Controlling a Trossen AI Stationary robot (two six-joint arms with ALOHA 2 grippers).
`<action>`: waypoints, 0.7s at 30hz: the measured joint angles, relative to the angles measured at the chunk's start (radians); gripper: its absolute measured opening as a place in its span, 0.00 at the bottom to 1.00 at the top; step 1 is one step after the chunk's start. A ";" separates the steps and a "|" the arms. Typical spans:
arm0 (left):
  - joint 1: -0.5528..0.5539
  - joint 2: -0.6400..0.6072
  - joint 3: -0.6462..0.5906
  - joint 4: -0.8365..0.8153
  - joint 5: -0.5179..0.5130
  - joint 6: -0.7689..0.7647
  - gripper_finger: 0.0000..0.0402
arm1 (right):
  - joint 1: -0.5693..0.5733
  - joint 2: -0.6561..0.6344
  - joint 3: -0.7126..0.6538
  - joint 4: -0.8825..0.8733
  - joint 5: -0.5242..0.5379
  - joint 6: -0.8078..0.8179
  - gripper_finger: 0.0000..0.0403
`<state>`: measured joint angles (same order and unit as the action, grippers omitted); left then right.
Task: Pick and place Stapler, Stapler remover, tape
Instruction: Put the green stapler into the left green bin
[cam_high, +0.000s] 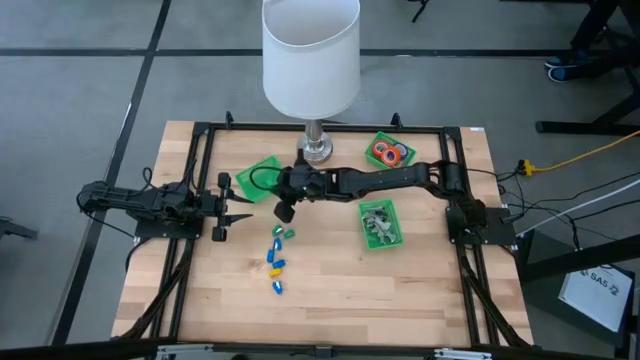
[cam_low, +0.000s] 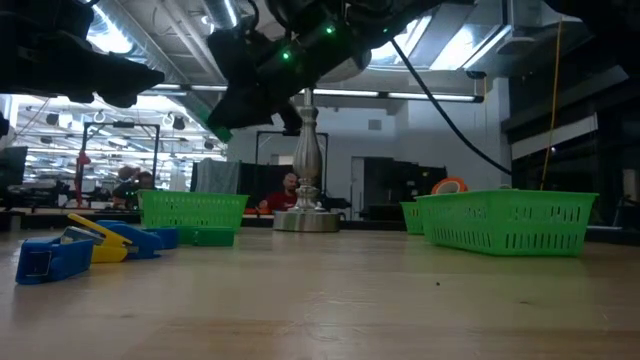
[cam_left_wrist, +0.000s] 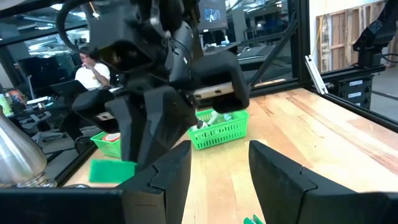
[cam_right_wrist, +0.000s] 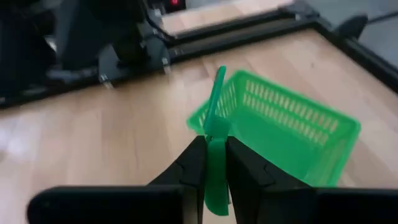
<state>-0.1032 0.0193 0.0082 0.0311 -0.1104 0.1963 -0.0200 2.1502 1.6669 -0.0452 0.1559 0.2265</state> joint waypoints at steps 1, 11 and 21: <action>0.000 0.000 0.000 0.000 0.000 0.000 0.39 | 0.000 0.000 0.000 0.015 -0.004 -0.003 0.12; 0.000 0.000 0.000 0.013 0.024 -0.043 0.39 | -0.001 -0.002 0.000 0.111 -0.010 -0.030 0.12; 0.000 0.000 0.000 0.018 0.094 -0.336 0.39 | -0.016 -0.002 0.001 0.177 -0.021 -0.031 0.12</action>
<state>-0.1032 0.0196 0.0086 0.0494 -0.0163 -0.1394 -0.0362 2.1483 1.6680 0.1318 0.1345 0.1954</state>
